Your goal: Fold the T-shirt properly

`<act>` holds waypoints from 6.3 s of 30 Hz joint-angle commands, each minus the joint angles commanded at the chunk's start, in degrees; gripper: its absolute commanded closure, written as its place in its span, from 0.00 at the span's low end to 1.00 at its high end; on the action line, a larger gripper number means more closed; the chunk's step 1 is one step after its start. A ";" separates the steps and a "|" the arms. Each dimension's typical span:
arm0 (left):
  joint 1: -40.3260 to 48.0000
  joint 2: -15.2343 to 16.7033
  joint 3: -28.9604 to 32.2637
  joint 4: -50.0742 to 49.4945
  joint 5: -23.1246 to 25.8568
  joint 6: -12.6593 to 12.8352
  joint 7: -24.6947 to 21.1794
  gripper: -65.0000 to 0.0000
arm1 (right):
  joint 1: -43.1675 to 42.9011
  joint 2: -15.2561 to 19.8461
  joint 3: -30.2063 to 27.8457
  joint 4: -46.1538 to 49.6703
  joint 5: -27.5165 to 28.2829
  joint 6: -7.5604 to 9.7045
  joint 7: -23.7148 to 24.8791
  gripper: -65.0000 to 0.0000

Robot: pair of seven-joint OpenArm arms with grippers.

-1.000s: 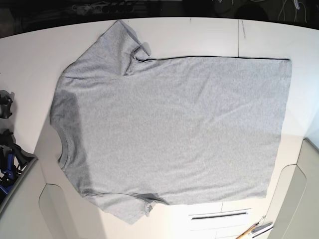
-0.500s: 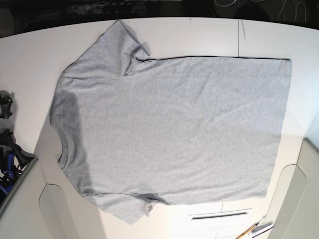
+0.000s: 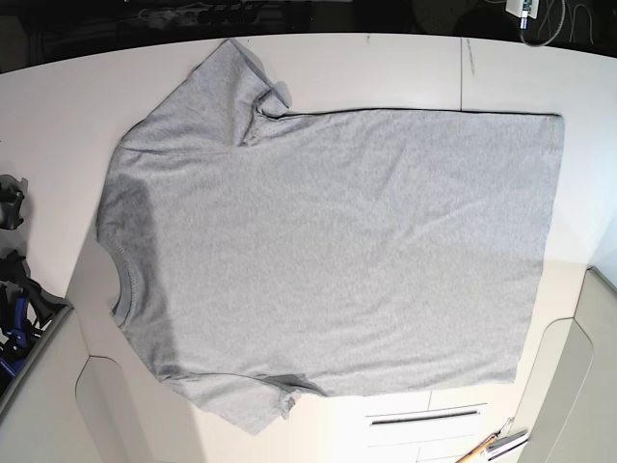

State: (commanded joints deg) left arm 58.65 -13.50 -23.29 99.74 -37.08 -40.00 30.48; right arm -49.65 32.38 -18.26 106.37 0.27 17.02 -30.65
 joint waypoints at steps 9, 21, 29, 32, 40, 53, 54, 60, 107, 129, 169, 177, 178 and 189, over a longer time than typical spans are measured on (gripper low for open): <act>0.72 -0.02 -11.19 7.37 -7.32 0.00 3.43 0.55 | -0.68 -0.04 8.35 14.64 10.73 2.49 -1.31 0.75; 0.22 -1.66 -14.32 11.39 -14.88 0.00 3.39 0.41 | -0.35 -9.90 28.52 19.87 24.41 1.64 -2.64 0.52; -4.94 -3.78 -14.36 11.28 -15.34 1.78 5.18 0.35 | 3.56 -14.34 36.04 16.31 29.53 1.81 -5.68 0.47; -6.51 -3.87 -14.36 11.28 -14.34 1.87 5.77 0.35 | 5.27 -14.40 36.04 13.03 29.55 1.81 -5.66 0.47; -11.41 -6.14 -15.74 9.01 -14.10 2.11 5.77 0.30 | 8.41 -16.28 36.02 5.73 29.94 3.41 -5.84 0.47; -21.31 -9.88 -17.14 -7.26 -14.36 3.55 5.57 0.30 | 10.27 -17.33 36.02 4.02 31.67 3.85 -5.62 0.47; -21.44 -9.88 -17.11 -7.52 -14.60 3.53 5.57 0.30 | 10.27 -17.33 36.02 4.02 31.67 3.85 -5.62 0.47; -22.03 -9.84 -17.11 -7.69 -15.21 3.55 5.57 0.30 | 10.29 -17.33 36.02 4.02 31.69 3.85 -5.57 0.47; -22.67 -9.07 -17.11 -7.89 -14.51 3.53 6.62 0.30 | 13.60 -24.96 29.81 -1.84 30.77 3.82 -5.40 0.47; -27.36 -9.22 -8.17 -12.72 -13.00 3.36 6.14 0.30 | 15.19 -27.74 27.12 -1.86 30.62 3.80 -3.15 0.47; -35.17 -10.34 -11.02 -6.91 -8.81 0.00 -2.43 1.00 | 27.56 -28.65 37.79 5.66 29.27 6.21 -3.43 1.00; -41.48 -10.36 -10.67 -7.80 -4.22 0.00 -2.67 1.00 | 40.85 -26.18 37.97 -3.08 29.18 8.76 -3.74 1.00; -42.58 -10.36 -10.67 -8.61 -4.09 0.00 -2.89 1.00 | 42.66 -25.99 37.94 -4.48 29.11 8.85 -3.74 1.00; -57.29 -10.69 -5.60 -24.11 -0.52 0.00 -4.46 1.00 | 59.43 -25.57 37.46 -21.27 28.00 12.41 -3.91 1.00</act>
State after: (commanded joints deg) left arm 1.37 -24.18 -28.88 75.64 -37.60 -40.00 26.02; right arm 9.78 6.81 19.20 85.10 28.27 29.43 -34.57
